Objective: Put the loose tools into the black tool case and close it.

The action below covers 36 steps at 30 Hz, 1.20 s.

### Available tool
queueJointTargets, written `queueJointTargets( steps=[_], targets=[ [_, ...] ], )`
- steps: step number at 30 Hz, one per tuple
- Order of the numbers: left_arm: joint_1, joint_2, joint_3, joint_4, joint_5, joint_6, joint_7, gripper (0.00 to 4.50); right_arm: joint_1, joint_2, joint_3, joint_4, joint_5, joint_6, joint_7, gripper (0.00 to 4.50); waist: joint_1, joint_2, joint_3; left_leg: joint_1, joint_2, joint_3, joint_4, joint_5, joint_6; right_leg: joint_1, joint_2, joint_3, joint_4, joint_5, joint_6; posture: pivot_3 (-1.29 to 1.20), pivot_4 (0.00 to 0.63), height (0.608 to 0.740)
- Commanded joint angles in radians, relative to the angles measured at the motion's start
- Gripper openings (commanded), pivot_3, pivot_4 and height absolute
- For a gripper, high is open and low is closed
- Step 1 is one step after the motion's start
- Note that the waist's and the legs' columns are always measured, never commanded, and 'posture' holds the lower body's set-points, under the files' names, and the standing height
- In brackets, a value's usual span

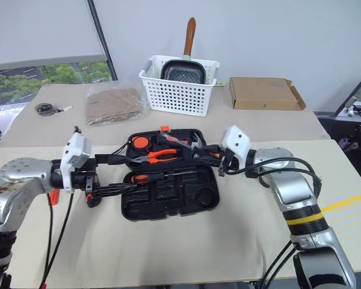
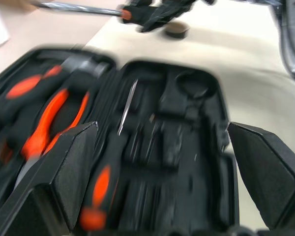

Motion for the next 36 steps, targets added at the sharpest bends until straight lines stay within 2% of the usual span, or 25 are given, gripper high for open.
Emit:
queueJointTargets(
  steps=[1, 7, 13, 15, 16, 17, 19, 20, 23, 27, 30, 33, 36],
  targets=[
    [0.086, 0.037, 0.087, -0.107, -0.041, 0.031, 0.029, 4.50, -0.077, 0.008, 0.062, 0.138, -0.042, -0.164, 0.182, 0.95, 0.002, 0.000, 0.000, 0.000, 0.000, 0.000, 0.000, 0.000, 0.000, 0.000, 0.000, 0.000, 0.000, 0.000, 0.000, 0.00, 0.150, 0.700],
    [0.231, 0.030, 0.169, -0.225, -0.085, 0.067, 0.106, 4.50, -0.201, 0.081, 0.123, 0.394, -0.124, -0.333, 0.282, 0.95, -0.001, 0.001, 0.000, 0.000, 0.000, 0.000, 0.001, 0.001, -0.001, 0.000, 0.000, 0.001, 0.001, 0.001, -0.003, 0.00, 0.150, 0.700],
    [0.283, 0.038, 0.187, -0.250, -0.097, 0.059, 0.132, 4.50, -0.251, 0.113, 0.119, 0.503, -0.160, -0.385, 0.320, 0.95, 0.000, 0.001, 0.001, 0.002, 0.001, -0.001, 0.000, 0.003, -0.006, 0.000, 0.001, 0.000, 0.004, 0.001, -0.006, 0.00, 0.150, 0.700],
    [0.280, 0.039, 0.181, -0.242, -0.097, 0.053, 0.134, 4.50, -0.256, 0.111, 0.120, 0.513, -0.171, -0.400, 0.334, 1.96, 0.000, 0.001, 0.001, 0.002, 0.001, -0.001, 0.000, 0.004, -0.006, 0.000, 0.001, 0.000, 0.005, 0.001, -0.006, 0.00, 0.150, 0.700],
    [0.279, 0.040, 0.177, -0.239, -0.097, 0.050, 0.134, 4.50, -0.257, 0.110, 0.119, 0.517, -0.178, -0.411, 0.333, 2.15, 0.000, 0.001, 0.001, 0.003, 0.001, -0.001, 0.000, 0.004, -0.007, 0.000, 0.001, 0.000, 0.005, 0.001, -0.007, 0.00, 0.150, 0.700],
    [0.278, 0.040, 0.175, -0.237, -0.097, 0.048, 0.134, 4.50, -0.259, 0.111, 0.118, 0.521, -0.184, -0.420, 0.332, 2.57, 0.000, 0.001, 0.001, 0.003, 0.001, -0.001, 0.000, 0.004, -0.007, 0.000, 0.001, 0.000, 0.006, 0.001, -0.007, 0.00, 0.150, 0.700],
    [0.273, 0.042, 0.166, -0.229, -0.097, 0.044, 0.128, 4.50, -0.258, 0.123, 0.090, 0.507, -0.155, -0.404, 0.326, 3.16, 0.000, 0.001, 0.001, 0.003, 0.001, -0.001, 0.000, 0.004, -0.007, 0.000, 0.001, 0.001, 0.007, 0.001, -0.007, 0.00, 0.150, 0.700],
    [0.266, 0.044, 0.159, -0.222, -0.096, 0.041, 0.122, 4.50, -0.257, 0.132, 0.064, 0.478, -0.118, -0.368, 0.324, 3.60, -0.001, 0.001, 0.001, 0.004, 0.001, -0.001, 0.000, 0.004, -0.007, 0.000, 0.001, 0.001, 0.007, 0.001, -0.007, 0.00, 0.150, 0.700],
    [0.259, 0.049, 0.146, -0.205, -0.090, 0.028, 0.108, 4.50, -0.247, 0.140, 0.013, 0.409, -0.050, -0.279, 0.319, 4.47, -0.002, 0.001, 0.001, 0.004, 0.001, -0.001, 0.000, 0.005, -0.008, -0.001, 0.001, 0.001, 0.010, 0.000, -0.009, 0.00, 0.150, 0.700],
    [0.247, 0.054, 0.129, -0.178, -0.077, 0.008, 0.093, 4.50, -0.203, 0.161, -0.046, 0.315, 0.019, -0.164, 0.259, 4.47, -0.001, 0.001, 0.001, 0.006, 0.002, -0.001, -0.001, 0.005, -0.009, -0.001, 0.001, 0.001, 0.013, -0.002, -0.012, 0.00, 0.150, 0.700],
    [0.236, 0.054, 0.110, -0.161, -0.070, -0.009, 0.088, 4.50, -0.178, 0.208, -0.093, 0.296, 0.010, -0.151, 0.120, 3.73, 0.000, 0.001, 0.001, 0.007, 0.002, -0.001, -0.002, 0.005, -0.010, -0.001, 0.001, 0.000, 0.013, -0.002, -0.012, 0.00, 0.150, 0.700],
    [0.224, 0.053, 0.093, -0.146, -0.067, -0.022, 0.085, 4.50, -0.145, 0.224, -0.088, 0.282, -0.024, -0.161, 0.070, 2.71, 0.000, 0.001, 0.001, 0.007, 0.003, -0.001, -0.002, 0.006, -0.011, -0.001, 0.001, 0.000, 0.014, -0.003, -0.013, 0.00, 0.150, 0.700],
    [0.214, 0.056, 0.079, -0.133, -0.061, -0.033, 0.075, 4.50, -0.117, 0.208, -0.029, 0.294, -0.109, -0.213, 0.049, 1.64, 0.001, 0.001, 0.001, 0.007, 0.003, -0.001, -0.003, 0.006, -0.011, -0.001, 0.001, 0.000, 0.014, -0.003, -0.013, 0.00, 0.150, 0.700]
  ],
)
